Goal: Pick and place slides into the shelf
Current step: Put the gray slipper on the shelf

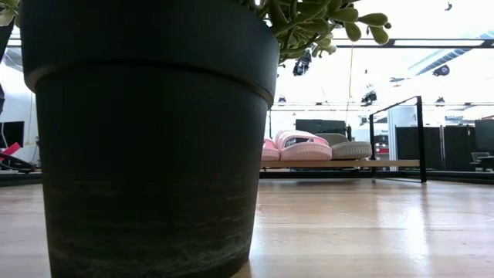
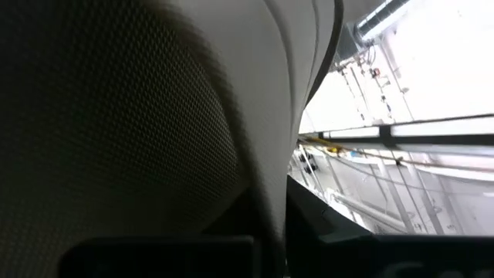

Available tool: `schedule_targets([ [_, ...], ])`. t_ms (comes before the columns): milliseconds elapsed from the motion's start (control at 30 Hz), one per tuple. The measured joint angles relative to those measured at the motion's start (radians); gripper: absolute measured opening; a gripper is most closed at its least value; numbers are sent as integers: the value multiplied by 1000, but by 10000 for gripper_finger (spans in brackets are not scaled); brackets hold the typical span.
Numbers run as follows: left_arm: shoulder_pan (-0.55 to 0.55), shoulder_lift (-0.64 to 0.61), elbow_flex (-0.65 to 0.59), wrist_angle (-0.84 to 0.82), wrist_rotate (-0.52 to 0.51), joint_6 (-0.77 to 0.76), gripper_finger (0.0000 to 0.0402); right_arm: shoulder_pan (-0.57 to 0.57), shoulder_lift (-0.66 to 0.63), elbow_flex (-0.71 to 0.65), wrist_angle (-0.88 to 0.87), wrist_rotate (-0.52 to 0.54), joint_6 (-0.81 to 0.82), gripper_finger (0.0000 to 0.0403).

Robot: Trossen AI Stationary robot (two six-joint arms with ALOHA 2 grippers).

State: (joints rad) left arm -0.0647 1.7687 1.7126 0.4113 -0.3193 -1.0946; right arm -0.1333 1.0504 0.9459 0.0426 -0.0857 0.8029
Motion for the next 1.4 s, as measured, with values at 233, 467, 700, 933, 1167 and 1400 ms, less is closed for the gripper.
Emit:
schedule_targets([
  [233, 4, 0, 0, 15, -24, 1, 0, 0, 0, -1, -6, 29, -18, 57],
  [467, 5, 0, -1, 18, -23, 2, 0, 0, 0, -2, -5, 36, -21, 50],
  [700, 5, -2, -3, 25, -13, 7, 26, 0, -4, -2, -10, 30, -20, 49],
  [933, 16, -2, -3, 28, 59, 28, 108, -8, -68, -3, -128, 37, 9, 46],
  [1167, 27, -3, -3, 50, 118, 28, 203, -9, -155, -6, -213, 70, 11, 45],
  [1400, 37, -4, -3, 50, 151, 27, 249, -10, -224, -6, -320, 79, 65, 44],
])
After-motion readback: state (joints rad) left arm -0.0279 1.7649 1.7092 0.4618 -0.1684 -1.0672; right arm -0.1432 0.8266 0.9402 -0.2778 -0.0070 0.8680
